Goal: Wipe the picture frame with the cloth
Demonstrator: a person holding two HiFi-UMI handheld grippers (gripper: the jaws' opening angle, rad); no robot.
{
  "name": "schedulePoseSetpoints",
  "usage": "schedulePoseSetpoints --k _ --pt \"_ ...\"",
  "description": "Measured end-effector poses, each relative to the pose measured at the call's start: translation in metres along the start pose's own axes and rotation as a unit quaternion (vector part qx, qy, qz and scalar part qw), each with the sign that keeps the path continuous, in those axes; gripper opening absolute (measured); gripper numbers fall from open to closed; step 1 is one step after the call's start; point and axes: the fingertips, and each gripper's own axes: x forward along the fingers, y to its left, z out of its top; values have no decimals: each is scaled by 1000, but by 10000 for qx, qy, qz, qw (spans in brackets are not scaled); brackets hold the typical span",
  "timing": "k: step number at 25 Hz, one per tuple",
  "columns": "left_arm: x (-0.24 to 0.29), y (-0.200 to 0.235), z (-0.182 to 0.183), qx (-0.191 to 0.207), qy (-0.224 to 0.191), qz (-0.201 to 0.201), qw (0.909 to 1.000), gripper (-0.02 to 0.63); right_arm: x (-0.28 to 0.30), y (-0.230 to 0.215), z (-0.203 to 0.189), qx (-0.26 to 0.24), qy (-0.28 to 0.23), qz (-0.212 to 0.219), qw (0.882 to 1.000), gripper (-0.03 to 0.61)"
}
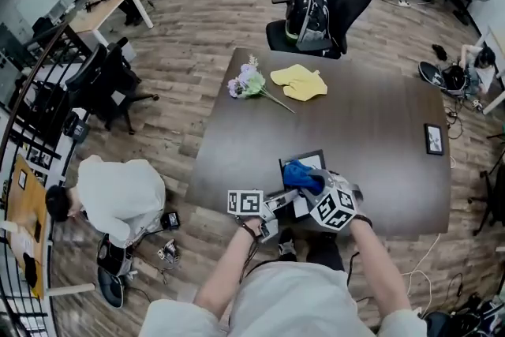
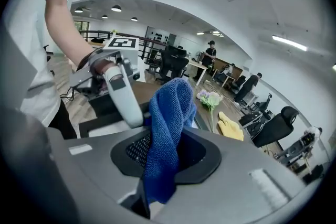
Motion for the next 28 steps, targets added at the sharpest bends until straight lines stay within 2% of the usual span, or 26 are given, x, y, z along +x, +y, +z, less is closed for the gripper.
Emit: schedulePoseSetpoints --k 4,11,20,23,28 --pt "-8 -4 4 114 -56 46 9999 101 -6 -8 -17 51 231 -148 9996 91" --pt "9 -21 -10 298 138 -87 9994 101 -32 -51 -48 275 535 -961 9936 92" --pt "15 -31 -26 420 359 -177 9983 101 -54 -104 -47 478 539 -1806 9809 91" --pt "17 -31 -23 288 169 -276 9991 101 -57 -103 -52 451 605 -1818 9804 92" --pt "11 -25 -4 80 -233 -320 9992 101 -53 -69 -69 436 702 -1604 9836 91"
